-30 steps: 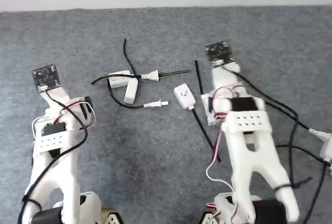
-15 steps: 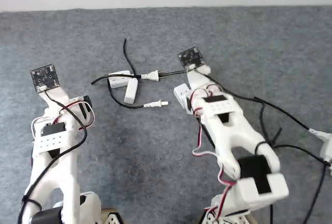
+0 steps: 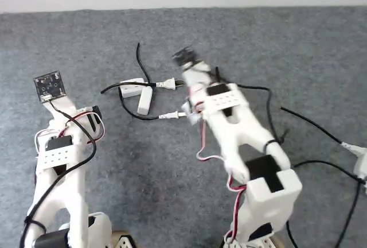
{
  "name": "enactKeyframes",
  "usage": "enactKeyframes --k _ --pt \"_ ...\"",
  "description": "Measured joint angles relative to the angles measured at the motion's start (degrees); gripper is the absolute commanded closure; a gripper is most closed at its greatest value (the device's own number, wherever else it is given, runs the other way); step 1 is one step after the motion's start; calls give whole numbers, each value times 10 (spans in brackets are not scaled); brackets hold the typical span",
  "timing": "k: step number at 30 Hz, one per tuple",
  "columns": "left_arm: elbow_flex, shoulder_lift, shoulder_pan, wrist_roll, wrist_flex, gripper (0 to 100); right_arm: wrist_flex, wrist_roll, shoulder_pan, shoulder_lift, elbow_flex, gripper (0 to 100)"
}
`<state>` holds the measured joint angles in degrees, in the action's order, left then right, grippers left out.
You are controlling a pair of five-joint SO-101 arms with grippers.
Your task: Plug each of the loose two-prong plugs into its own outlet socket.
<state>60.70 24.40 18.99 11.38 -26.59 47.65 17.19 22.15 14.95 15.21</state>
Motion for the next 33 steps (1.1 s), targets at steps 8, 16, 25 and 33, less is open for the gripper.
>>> enactKeyframes --k 8,16,25,33 --pt "0 0 0 0 0 797 25 12 47 -48 51 827" --pt "0 0 0 0 0 797 -9 16 109 -232 217 955" --pt "0 0 0 0 0 797 4 64 175 -515 426 945" --pt "0 0 0 0 0 797 -53 3 81 -672 479 945"
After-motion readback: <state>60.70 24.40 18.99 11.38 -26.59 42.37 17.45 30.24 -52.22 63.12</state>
